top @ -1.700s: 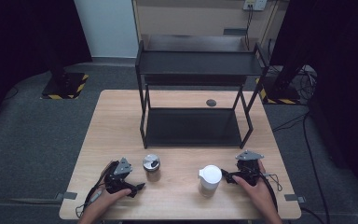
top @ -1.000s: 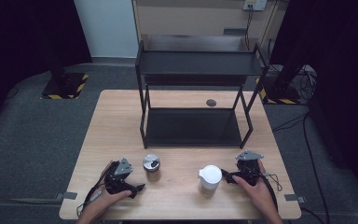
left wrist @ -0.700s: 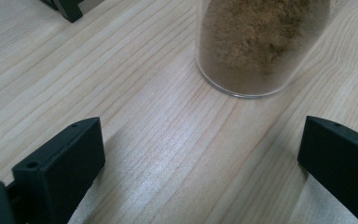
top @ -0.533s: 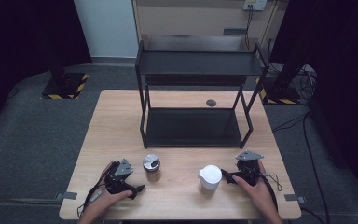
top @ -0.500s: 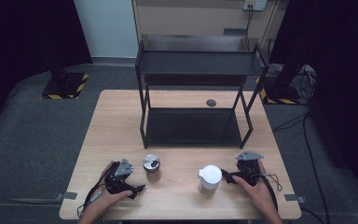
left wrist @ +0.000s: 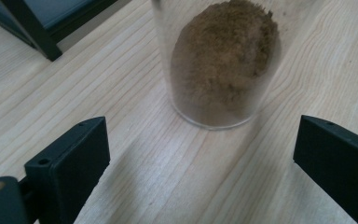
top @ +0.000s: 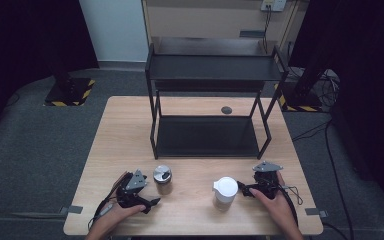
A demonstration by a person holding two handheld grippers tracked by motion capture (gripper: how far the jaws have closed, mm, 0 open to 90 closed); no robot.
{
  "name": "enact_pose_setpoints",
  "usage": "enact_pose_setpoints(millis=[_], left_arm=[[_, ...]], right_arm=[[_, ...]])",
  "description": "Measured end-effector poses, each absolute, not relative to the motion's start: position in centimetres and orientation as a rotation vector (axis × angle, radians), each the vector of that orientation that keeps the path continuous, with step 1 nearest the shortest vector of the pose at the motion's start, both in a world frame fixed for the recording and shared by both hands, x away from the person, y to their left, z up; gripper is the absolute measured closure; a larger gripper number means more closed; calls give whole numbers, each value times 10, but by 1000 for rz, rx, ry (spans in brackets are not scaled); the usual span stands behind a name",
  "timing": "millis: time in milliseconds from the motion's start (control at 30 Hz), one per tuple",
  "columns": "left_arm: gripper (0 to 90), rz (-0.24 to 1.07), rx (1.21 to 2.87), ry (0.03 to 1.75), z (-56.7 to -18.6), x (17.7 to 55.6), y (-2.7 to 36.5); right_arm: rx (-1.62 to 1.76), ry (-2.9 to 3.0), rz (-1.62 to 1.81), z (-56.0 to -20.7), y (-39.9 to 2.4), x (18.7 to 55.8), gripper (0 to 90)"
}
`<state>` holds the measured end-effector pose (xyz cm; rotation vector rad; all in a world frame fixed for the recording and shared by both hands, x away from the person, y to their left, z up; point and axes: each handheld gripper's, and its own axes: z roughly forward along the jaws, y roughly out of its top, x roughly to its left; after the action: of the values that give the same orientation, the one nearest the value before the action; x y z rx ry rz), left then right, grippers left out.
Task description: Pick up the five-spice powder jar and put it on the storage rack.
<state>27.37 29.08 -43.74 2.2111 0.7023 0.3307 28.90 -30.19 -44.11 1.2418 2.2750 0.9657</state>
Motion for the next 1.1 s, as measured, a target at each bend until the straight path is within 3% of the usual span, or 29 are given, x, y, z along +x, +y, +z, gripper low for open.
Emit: enact_pose_setpoints(millis=[800,1100], left_arm=[[29,346,2154,649,-440,281,272],[112,326,2099,647,-448,284,273]], right_arm=[[1242,2275,966,-441,-302,289,21],[1242,2275,966,-441,-302,289,21]])
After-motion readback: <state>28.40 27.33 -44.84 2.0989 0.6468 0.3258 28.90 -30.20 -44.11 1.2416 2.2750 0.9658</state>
